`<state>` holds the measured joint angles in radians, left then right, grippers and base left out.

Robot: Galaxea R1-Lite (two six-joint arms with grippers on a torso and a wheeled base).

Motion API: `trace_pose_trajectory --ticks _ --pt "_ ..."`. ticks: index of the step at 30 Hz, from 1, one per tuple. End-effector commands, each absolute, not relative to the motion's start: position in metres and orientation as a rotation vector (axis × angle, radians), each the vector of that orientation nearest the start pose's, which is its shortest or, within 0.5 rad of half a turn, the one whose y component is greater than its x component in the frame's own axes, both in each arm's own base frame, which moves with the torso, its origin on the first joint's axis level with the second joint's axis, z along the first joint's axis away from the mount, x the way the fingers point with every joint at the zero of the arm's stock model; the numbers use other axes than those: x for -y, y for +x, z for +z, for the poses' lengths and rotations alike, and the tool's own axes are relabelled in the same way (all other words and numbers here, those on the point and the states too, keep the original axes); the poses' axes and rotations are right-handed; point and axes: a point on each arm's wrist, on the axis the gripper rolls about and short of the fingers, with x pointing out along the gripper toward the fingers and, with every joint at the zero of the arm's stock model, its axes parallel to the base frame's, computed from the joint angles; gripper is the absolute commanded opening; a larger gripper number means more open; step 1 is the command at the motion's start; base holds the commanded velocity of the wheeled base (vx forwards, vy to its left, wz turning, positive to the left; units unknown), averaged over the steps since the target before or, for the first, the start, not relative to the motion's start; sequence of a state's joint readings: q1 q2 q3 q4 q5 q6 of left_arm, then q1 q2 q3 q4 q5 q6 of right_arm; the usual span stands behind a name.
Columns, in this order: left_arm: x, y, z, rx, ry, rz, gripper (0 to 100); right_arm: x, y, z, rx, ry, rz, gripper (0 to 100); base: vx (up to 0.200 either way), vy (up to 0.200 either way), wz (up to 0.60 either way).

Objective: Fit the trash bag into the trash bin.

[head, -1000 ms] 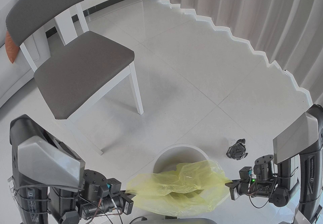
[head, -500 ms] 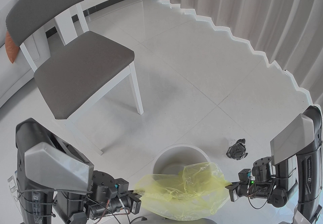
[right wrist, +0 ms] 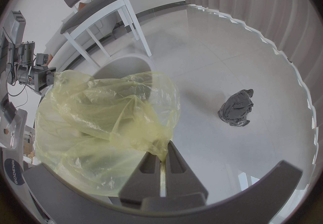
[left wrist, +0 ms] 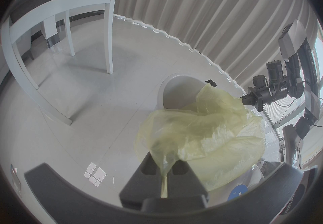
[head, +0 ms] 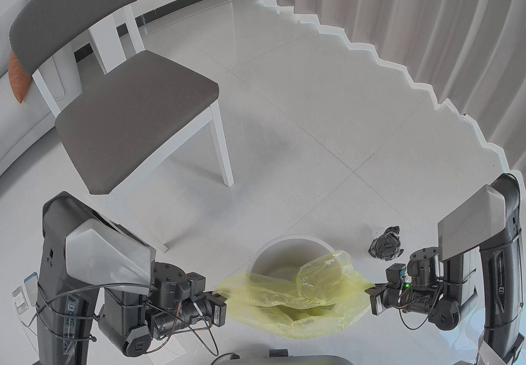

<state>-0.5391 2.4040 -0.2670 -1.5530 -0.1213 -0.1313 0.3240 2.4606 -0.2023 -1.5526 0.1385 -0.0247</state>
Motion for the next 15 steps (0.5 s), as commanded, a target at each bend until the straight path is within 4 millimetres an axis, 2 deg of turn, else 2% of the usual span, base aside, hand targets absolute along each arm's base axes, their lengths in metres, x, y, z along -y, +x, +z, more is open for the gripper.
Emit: trace_pose_trajectory --ticks 1,4,5,15 --pt "0.145 0.238 -0.043 -0.607 -0.005 -0.599 0 -0.082 0.245 -0.059 -0.686 -0.091 0.443 0 0.000 0.000 0.00" --pt "0.146 0.237 -0.043 -0.612 -0.002 -0.605 0 -0.079 0.237 -0.061 -0.717 -0.126 0.454 0 0.000 0.000 0.00" --pt "0.145 0.237 -0.043 -0.613 -0.001 -0.603 0 -0.079 0.236 -0.061 -0.721 -0.129 0.455 100 0.000 0.000 0.00" --pt "0.157 0.216 -0.048 -0.668 0.030 -0.657 0 -0.072 0.218 -0.060 -0.791 -0.144 0.454 100 0.000 0.000 0.00"
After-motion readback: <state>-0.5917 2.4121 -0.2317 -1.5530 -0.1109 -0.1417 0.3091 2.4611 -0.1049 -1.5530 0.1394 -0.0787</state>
